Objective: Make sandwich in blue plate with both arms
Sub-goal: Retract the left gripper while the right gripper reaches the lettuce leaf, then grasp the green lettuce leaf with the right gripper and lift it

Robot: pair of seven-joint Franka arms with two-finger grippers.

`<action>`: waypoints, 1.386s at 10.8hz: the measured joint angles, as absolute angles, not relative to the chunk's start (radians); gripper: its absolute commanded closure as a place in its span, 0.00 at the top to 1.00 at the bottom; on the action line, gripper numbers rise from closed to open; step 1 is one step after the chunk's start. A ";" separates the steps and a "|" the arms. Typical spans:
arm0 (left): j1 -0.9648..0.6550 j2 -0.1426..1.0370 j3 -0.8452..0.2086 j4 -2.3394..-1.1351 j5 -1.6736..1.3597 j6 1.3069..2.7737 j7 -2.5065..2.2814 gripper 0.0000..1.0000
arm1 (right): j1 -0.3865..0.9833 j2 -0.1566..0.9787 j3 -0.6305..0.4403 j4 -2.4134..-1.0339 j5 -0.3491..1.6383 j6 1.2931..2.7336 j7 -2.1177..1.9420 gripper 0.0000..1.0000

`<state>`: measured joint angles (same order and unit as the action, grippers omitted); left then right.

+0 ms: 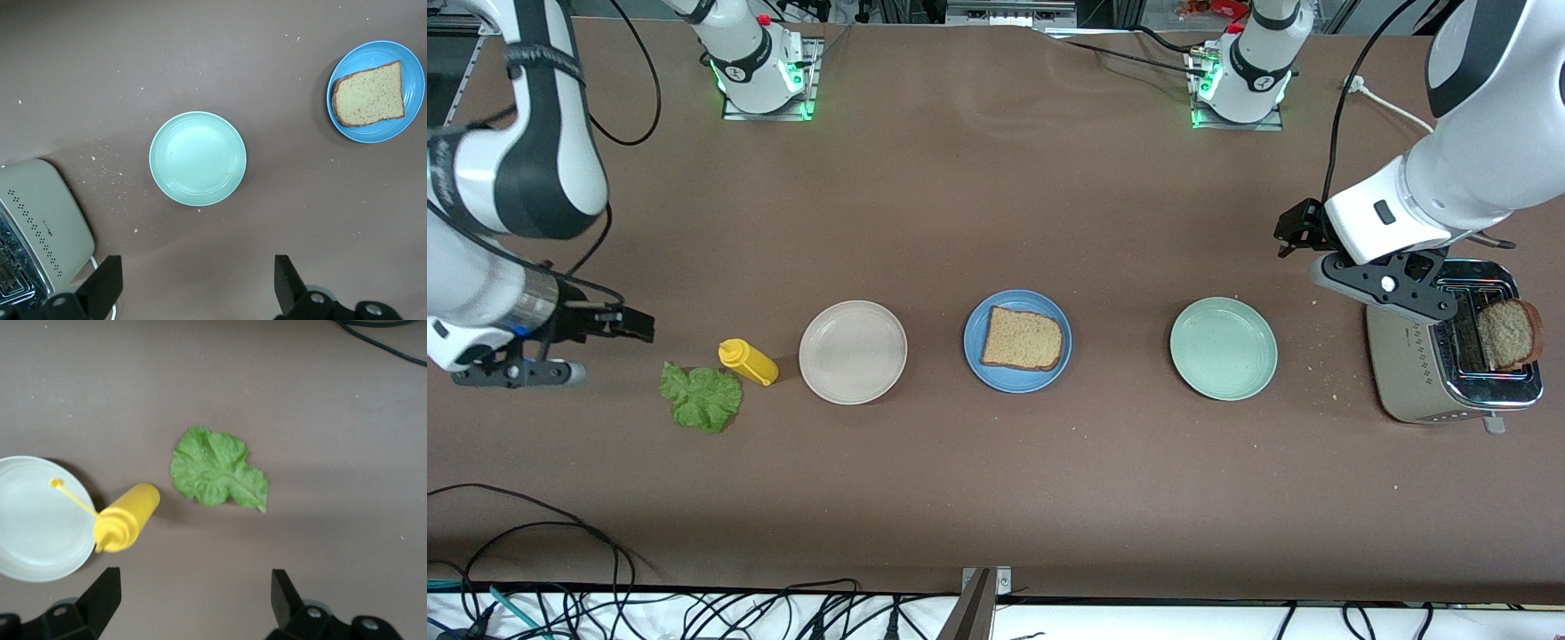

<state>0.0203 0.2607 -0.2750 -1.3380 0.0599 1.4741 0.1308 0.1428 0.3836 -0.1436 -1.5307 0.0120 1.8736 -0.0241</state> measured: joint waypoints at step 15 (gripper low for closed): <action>-0.106 0.057 -0.041 -1.641 -0.010 1.691 0.189 1.00 | 0.083 0.742 -0.099 -1.719 0.142 2.583 -0.192 0.81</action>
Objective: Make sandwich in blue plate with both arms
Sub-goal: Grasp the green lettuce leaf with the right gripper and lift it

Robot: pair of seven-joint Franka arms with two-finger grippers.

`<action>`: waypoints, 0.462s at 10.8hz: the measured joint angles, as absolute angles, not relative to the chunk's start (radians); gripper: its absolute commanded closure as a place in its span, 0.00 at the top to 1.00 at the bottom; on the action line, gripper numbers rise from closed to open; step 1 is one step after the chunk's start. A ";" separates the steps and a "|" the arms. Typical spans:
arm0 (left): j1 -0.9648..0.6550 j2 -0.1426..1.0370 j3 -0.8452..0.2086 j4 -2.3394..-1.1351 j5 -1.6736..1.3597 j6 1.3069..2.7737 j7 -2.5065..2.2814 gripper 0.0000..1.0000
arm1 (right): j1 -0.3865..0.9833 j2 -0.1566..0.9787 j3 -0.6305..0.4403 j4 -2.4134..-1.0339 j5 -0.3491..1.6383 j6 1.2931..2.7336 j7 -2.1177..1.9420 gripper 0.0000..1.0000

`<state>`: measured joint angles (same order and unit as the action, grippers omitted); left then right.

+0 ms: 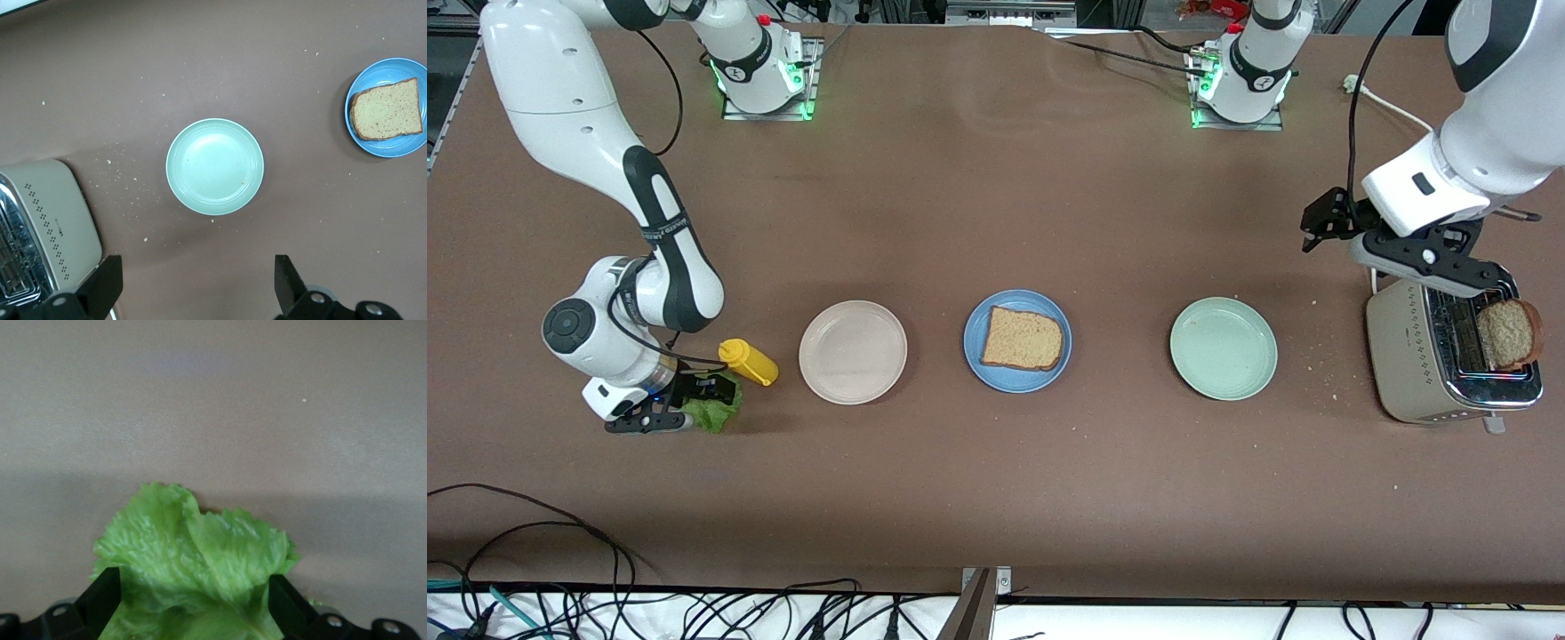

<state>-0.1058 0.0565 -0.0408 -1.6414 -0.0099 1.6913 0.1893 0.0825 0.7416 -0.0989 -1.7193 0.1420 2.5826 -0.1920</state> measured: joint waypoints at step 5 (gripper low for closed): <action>-0.079 -0.019 -0.027 -1.648 -0.010 1.689 0.180 1.00 | 0.079 0.724 -0.099 -1.712 0.152 2.559 -0.298 0.00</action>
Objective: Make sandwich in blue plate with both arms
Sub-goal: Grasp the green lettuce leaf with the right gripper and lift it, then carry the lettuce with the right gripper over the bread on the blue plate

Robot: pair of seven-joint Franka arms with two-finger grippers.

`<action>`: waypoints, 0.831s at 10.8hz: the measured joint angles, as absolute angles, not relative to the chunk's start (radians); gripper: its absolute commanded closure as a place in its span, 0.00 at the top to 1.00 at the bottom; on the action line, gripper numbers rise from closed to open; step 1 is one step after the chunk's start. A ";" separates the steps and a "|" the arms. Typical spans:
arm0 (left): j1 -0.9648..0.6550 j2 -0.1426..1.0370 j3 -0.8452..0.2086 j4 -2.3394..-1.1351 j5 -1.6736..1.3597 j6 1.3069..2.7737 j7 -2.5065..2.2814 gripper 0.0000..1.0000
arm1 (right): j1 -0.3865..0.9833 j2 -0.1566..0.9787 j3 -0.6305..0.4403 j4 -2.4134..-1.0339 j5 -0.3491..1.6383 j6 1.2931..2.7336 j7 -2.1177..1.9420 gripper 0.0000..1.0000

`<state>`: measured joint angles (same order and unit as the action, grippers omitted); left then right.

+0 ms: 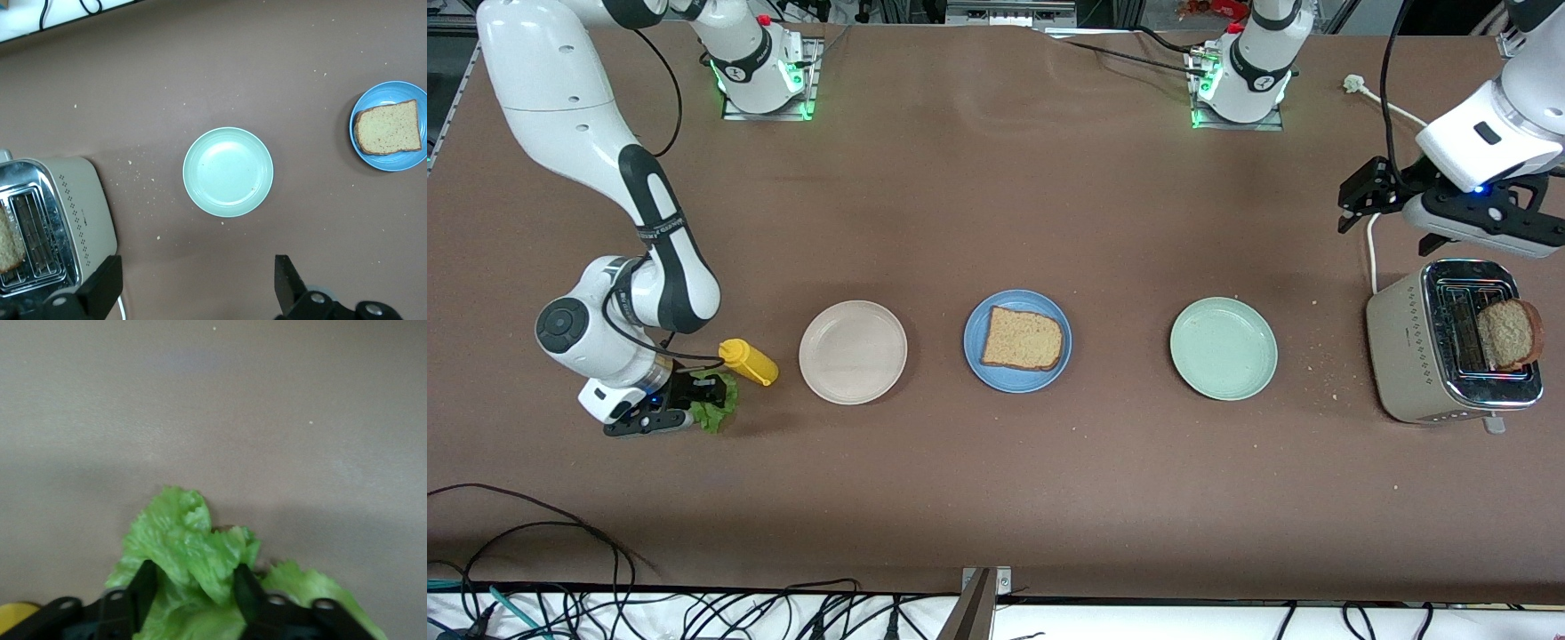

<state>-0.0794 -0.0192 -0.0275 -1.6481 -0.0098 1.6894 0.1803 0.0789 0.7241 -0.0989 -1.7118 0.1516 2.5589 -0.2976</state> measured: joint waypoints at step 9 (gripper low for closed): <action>-0.075 -0.020 -0.040 -1.638 -0.010 1.628 0.067 1.00 | 0.079 0.378 -0.096 -1.707 0.153 2.102 -0.320 0.00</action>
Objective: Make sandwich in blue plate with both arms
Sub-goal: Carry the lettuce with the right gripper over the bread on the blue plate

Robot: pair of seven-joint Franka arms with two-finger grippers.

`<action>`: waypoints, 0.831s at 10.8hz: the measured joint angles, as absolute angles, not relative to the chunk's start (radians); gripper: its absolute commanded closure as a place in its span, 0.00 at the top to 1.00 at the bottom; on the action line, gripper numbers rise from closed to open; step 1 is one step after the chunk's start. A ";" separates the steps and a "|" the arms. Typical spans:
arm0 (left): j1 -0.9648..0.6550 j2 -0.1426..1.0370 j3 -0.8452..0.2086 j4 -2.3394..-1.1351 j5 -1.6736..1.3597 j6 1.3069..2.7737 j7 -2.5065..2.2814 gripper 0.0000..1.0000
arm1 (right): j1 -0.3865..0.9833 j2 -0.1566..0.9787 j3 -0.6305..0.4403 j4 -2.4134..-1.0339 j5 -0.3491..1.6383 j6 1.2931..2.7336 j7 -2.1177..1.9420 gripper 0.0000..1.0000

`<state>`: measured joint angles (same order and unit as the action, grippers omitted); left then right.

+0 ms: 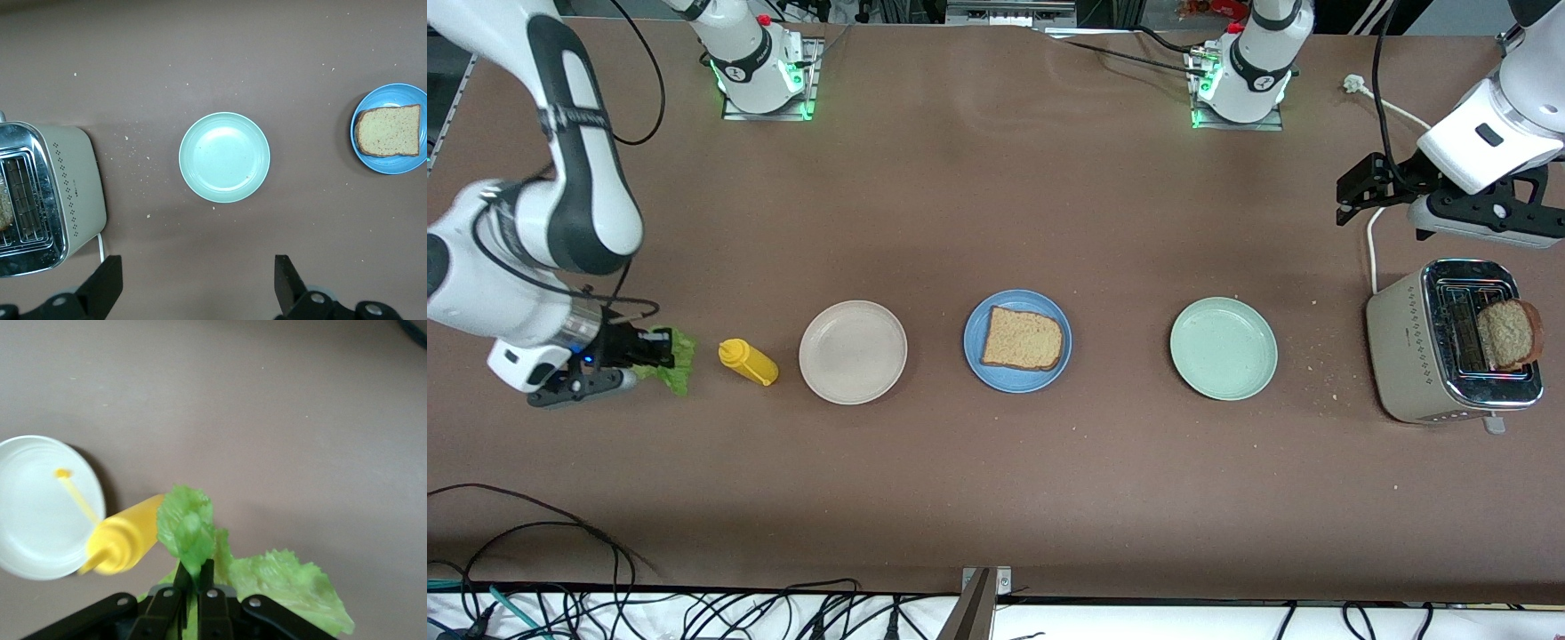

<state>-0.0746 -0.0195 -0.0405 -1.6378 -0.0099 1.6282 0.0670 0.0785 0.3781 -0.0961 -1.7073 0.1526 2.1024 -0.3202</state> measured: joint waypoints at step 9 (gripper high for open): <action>-0.074 -0.019 -0.040 -1.637 -0.010 1.622 0.066 1.00 | 0.301 0.300 -0.097 -1.590 0.192 1.904 -0.025 0.00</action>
<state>-0.0744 -0.0195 -0.0404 -1.6370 -0.0099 1.6224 0.0657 0.3014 0.2996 -0.0969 -1.5903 0.1920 1.9043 -0.0251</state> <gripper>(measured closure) 0.000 0.925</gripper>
